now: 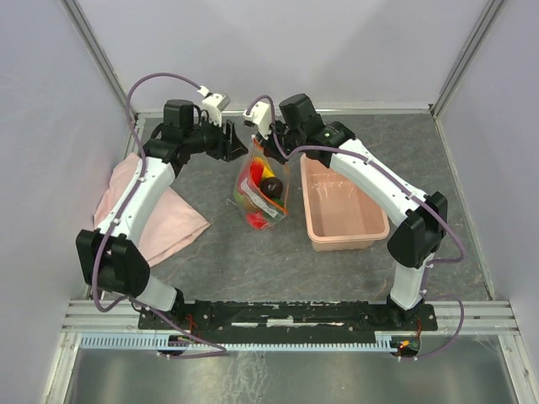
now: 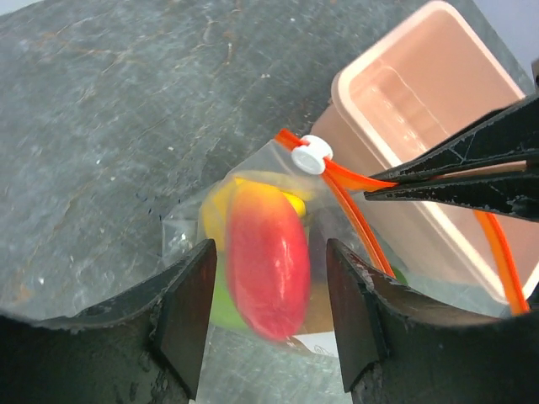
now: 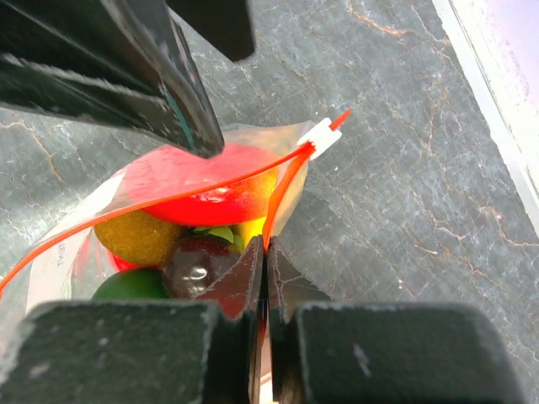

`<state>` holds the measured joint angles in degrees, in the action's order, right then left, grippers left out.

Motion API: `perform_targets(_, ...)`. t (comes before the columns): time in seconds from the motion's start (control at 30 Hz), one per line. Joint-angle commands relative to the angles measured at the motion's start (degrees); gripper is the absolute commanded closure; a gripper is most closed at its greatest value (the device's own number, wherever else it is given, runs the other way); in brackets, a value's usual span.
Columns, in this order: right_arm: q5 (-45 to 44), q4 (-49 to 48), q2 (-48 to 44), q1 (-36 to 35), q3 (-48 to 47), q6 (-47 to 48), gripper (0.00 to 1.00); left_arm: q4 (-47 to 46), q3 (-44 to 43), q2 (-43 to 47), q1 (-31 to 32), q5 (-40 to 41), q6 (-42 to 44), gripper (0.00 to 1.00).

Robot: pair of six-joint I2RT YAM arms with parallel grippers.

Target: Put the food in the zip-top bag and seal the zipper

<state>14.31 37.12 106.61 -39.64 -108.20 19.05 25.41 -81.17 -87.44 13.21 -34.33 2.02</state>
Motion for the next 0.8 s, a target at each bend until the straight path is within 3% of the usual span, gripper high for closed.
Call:
perform_targets(0.0,-0.52,-2.02,-2.1,-0.07,-1.06,0.09,0.93,3.09,-2.6,4.12,-0.12,8.79,-13.09,0.38)
perform_targets(0.17,-0.5,-3.13,-2.04,-0.05,-0.58,-2.56,0.93,3.66,-0.44,7.42,1.1,8.6,-24.0,0.38)
perform_targets(0.5,0.5,-4.48,-1.39,-0.16,-0.05,-5.28,0.92,5.02,-0.75,5.84,5.58,9.22,-28.72,0.45)
perform_targets(0.63,0.96,-4.75,-1.23,-0.09,0.01,-6.43,0.91,6.51,-0.73,4.74,7.38,12.5,-28.46,0.51)
perform_targets(0.77,1.51,-5.45,-1.31,-0.34,0.51,-7.24,0.91,7.57,-1.1,4.0,7.71,15.14,-28.57,0.67)
